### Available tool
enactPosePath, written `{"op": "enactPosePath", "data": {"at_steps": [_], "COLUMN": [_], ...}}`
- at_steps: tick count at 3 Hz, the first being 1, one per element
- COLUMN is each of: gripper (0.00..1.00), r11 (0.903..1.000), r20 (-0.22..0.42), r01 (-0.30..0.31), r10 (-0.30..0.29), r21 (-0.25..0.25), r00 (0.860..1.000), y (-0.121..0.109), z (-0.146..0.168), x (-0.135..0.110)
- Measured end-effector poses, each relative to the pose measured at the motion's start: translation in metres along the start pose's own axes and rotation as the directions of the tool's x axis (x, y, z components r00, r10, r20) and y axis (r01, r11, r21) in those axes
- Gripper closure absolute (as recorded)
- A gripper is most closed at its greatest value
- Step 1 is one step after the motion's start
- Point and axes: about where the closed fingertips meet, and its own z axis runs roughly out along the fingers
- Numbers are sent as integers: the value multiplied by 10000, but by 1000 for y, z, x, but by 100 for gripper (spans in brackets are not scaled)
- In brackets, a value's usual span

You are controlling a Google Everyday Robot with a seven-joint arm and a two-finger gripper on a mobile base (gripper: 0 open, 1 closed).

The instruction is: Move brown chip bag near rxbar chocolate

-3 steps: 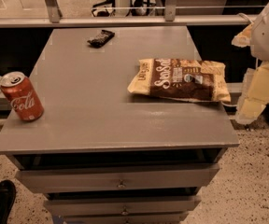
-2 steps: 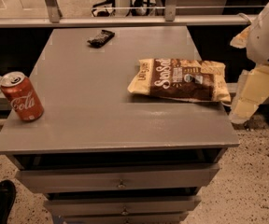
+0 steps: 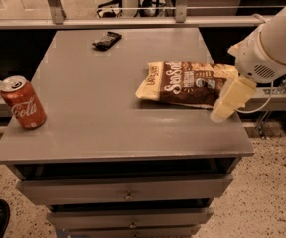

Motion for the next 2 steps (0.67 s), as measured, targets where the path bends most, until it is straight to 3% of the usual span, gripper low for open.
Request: {"op": "enactPosePath", "data": {"at_steps": [1, 2], "gripper": [0, 14], "r11": [9994, 9990], "r20": [600, 916], "r01": [-124, -285], "r10": [103, 252], "r21": [334, 341], "r00": [9981, 9955], "y": [-17, -24], "z": [31, 61], "x": [-14, -24]}}
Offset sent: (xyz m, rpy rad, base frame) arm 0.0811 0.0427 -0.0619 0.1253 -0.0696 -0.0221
